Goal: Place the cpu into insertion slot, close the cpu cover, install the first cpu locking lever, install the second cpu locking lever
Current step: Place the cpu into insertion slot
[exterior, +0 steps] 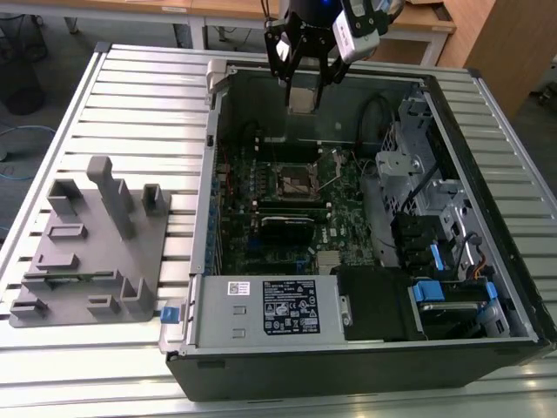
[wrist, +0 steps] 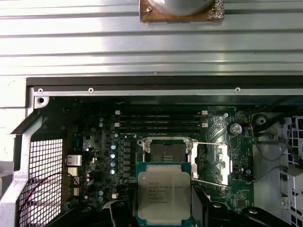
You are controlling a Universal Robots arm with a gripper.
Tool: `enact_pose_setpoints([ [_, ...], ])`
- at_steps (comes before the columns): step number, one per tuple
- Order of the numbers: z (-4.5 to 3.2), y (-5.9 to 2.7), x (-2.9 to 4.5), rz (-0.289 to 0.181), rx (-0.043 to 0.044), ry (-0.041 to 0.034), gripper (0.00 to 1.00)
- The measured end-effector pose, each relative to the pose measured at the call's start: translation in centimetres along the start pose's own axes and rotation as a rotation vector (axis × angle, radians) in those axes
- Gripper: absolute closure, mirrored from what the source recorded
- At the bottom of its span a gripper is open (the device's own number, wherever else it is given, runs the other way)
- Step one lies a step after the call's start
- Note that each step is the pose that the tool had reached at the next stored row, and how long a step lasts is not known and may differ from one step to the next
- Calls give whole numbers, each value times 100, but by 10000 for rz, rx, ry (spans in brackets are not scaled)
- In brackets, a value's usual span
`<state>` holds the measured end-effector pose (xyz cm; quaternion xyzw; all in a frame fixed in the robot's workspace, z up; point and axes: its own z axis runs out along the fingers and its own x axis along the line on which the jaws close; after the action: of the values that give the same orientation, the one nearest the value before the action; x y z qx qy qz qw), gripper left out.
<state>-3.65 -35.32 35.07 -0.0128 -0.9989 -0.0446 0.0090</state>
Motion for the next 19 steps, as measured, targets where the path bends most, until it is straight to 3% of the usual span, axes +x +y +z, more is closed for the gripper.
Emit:
enact_pose_setpoints([
  [19, 33, -3, 0, 0, 3, 1, 46],
])
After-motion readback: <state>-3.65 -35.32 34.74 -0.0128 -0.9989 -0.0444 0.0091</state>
